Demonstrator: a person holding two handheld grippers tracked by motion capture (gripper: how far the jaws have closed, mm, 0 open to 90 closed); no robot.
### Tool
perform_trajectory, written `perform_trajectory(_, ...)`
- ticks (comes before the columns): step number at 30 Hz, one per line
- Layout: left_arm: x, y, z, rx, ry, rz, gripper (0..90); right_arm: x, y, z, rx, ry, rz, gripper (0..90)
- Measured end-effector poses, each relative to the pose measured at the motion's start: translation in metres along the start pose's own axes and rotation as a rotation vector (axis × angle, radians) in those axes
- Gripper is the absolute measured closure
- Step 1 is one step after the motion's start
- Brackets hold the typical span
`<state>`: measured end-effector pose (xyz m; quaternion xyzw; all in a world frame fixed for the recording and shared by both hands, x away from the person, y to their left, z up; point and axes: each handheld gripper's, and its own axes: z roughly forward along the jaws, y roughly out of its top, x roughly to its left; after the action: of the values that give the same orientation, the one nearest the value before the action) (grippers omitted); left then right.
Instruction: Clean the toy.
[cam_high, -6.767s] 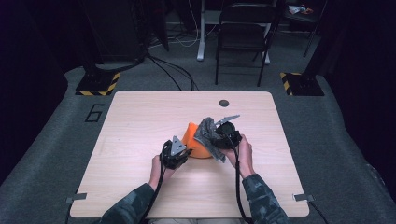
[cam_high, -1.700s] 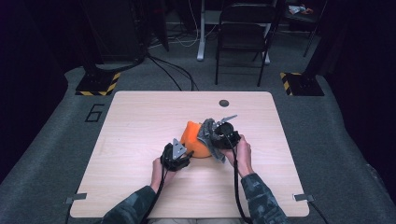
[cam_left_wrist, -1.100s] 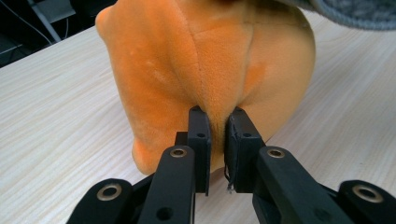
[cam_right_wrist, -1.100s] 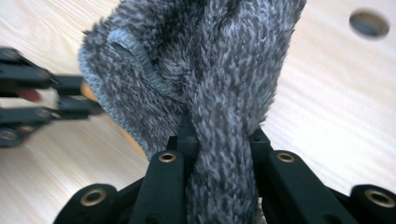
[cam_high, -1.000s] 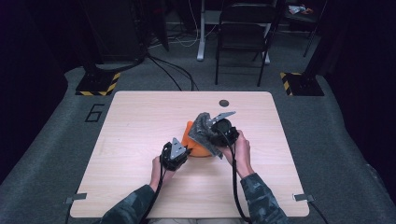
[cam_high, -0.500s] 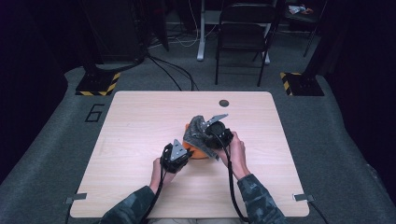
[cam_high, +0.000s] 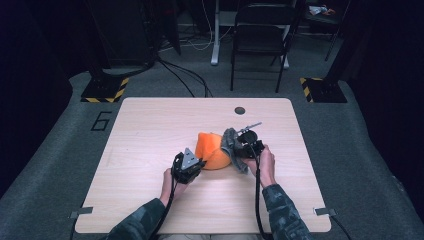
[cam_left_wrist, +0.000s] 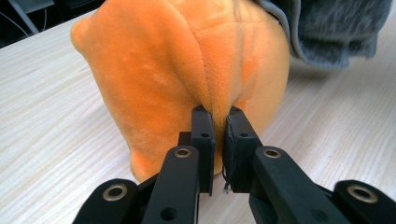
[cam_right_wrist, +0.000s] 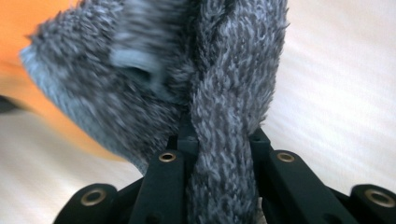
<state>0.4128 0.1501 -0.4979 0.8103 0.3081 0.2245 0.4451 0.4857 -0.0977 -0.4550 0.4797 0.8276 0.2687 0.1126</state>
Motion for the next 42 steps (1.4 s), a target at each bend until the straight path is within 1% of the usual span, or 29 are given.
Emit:
perform_trajectory(1, 0.001, 0.000, 0.000, 0.000, -0.003, 0.000, 83.9, -0.006, -0.004, 0.008, 0.021, 0.017, 0.027, 74.7)
perform_trajectory(2, 0.001, 0.000, 0.000, 0.001, -0.001, 0.000, 83.9, -0.009, -0.007, 0.015, 0.040, 0.017, 0.031, 74.6)
perform_trajectory(3, 0.002, 0.000, 0.000, -0.002, -0.002, -0.008, 83.9, -0.010, -0.008, 0.018, 0.050, 0.015, 0.035, 74.7)
perform_trajectory(7, 0.004, 0.000, 0.000, -0.002, -0.009, -0.013, 83.6, -0.015, -0.011, 0.029, 0.080, 0.033, 0.051, 74.5)
perform_trajectory(8, 0.004, -0.001, 0.000, -0.001, -0.007, -0.018, 83.5, -0.016, -0.012, 0.031, 0.087, 0.041, 0.063, 74.5)
perform_trajectory(9, 0.005, 0.000, 0.000, -0.002, -0.005, -0.017, 83.3, -0.016, -0.012, 0.030, 0.088, 0.036, 0.066, 74.5)
perform_trajectory(10, 0.006, -0.001, 0.000, -0.002, -0.007, -0.022, 83.1, -0.016, -0.011, 0.026, 0.087, 0.015, 0.064, 74.5)
perform_trajectory(12, 0.009, -0.001, -0.001, 0.002, -0.007, -0.026, 82.7, -0.016, -0.008, 0.011, 0.041, -0.006, 0.039, 74.7)
perform_trajectory(14, 0.009, 0.000, 0.001, -0.005, -0.007, -0.044, 82.6, -0.013, -0.002, -0.005, -0.005, 0.007, 0.032, 74.7)
perform_trajectory(16, 0.008, 0.000, 0.001, -0.001, -0.005, -0.041, 82.4, -0.004, 0.007, -0.027, -0.091, 0.025, 0.006, 74.7)
perform_trajectory(17, 0.008, 0.000, 0.001, -0.001, -0.004, -0.047, 82.2, 0.004, 0.010, -0.034, -0.108, 0.044, -0.012, 74.7)
perform_trajectory(18, 0.008, 0.000, 0.001, 0.000, -0.004, -0.042, 82.1, 0.013, 0.012, -0.038, -0.120, 0.045, -0.035, 74.7)
perform_trajectory(20, 0.007, 0.000, 0.001, -0.006, -0.003, -0.034, 81.8, 0.028, 0.015, -0.037, -0.097, 0.052, -0.106, 74.7)
perform_trajectory(21, 0.007, 0.000, 0.001, -0.003, 0.001, -0.030, 81.4, 0.036, 0.016, -0.030, -0.073, 0.047, -0.129, 74.7)
perform_trajectory(22, 0.007, 0.000, 0.001, -0.002, -0.002, -0.035, 80.2, 0.041, 0.016, -0.024, -0.058, 0.033, -0.140, 74.8)
perform_trajectory(24, 0.008, 0.000, -0.001, -0.004, -0.001, -0.029, 76.3, 0.044, 0.014, -0.015, -0.045, 0.000, -0.159, 74.8)
perform_trajectory(26, 0.009, 0.001, -0.004, -0.009, 0.009, -0.021, 68.0, 0.042, 0.013, -0.014, -0.049, 0.005, -0.138, 74.8)
perform_trajectory(27, 0.008, 0.001, -0.004, -0.010, 0.017, -0.015, 62.9, 0.039, 0.014, -0.013, -0.051, 0.008, -0.138, 74.8)
perform_trajectory(29, 0.007, 0.002, -0.006, 0.012, 0.030, 0.000, 50.9, 0.036, 0.012, -0.012, -0.053, 0.016, -0.126, 74.9)
perform_trajectory(30, 0.005, 0.001, -0.007, 0.017, 0.041, 0.007, 47.6, 0.035, 0.012, -0.011, -0.057, 0.015, -0.119, 74.8)
perform_trajectory(31, 0.004, 0.001, -0.006, 0.029, 0.057, 0.032, 44.1, 0.034, 0.012, -0.011, -0.056, 0.020, -0.120, 74.9)
perform_trajectory(32, 0.003, 0.000, -0.004, 0.038, 0.068, 0.052, 41.6, 0.034, 0.012, -0.011, -0.060, 0.018, -0.120, 74.9)
perform_trajectory(33, 0.003, -0.002, -0.001, 0.051, 0.073, 0.056, 40.4, 0.033, 0.012, -0.011, -0.052, 0.024, -0.124, 74.9)
perform_trajectory(34, 0.002, -0.002, 0.002, 0.051, 0.080, 0.052, 39.0, 0.033, 0.012, -0.011, -0.052, 0.021, -0.123, 74.9)
perform_trajectory(35, 0.002, -0.003, 0.005, 0.055, 0.085, 0.063, 38.4, 0.034, 0.012, -0.011, -0.053, 0.021, -0.120, 74.9)
perform_trajectory(36, 0.001, -0.004, 0.008, 0.051, 0.093, 0.065, 38.9, 0.034, 0.012, -0.011, -0.053, 0.023, -0.121, 74.9)
perform_trajectory(37, 0.001, -0.005, 0.010, 0.042, 0.096, 0.061, 42.0, 0.034, 0.012, -0.011, -0.055, 0.022, -0.123, 74.8)
perform_trajectory(40, 0.003, -0.011, 0.013, 0.001, 0.102, 0.057, 60.2, 0.033, 0.013, -0.010, -0.058, 0.026, -0.118, 74.8)
perform_trajectory(42, 0.006, -0.011, 0.012, -0.008, 0.083, 0.028, 69.4, 0.032, 0.012, -0.011, -0.061, 0.040, -0.114, 74.8)
